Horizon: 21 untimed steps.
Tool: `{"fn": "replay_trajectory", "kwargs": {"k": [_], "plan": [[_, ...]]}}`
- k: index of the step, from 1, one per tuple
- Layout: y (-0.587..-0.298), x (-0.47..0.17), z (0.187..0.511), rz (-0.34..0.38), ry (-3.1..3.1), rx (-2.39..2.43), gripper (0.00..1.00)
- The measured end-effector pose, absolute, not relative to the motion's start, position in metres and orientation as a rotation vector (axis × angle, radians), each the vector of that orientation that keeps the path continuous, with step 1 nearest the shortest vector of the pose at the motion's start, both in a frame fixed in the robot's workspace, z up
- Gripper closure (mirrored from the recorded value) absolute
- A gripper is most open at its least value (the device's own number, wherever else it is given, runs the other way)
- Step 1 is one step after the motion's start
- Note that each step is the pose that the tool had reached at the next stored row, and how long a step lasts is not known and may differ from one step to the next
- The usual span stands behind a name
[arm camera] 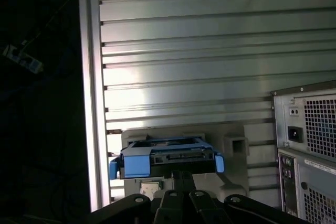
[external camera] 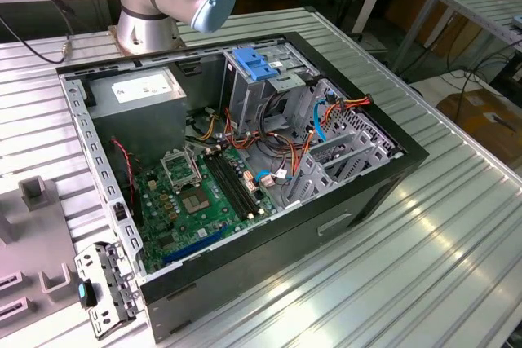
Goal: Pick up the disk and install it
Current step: 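Reach for the disk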
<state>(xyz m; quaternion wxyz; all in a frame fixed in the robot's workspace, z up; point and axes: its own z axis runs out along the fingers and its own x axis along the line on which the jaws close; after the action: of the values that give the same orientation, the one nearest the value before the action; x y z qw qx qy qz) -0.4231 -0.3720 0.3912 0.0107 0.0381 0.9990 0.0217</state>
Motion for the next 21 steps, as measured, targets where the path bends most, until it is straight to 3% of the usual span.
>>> {"fn": "replay_trajectory", "kwargs": {"k": [21], "plan": [[-0.3720,-0.4273,0.3911,0.068,3.117,0.119,0.89]]}}
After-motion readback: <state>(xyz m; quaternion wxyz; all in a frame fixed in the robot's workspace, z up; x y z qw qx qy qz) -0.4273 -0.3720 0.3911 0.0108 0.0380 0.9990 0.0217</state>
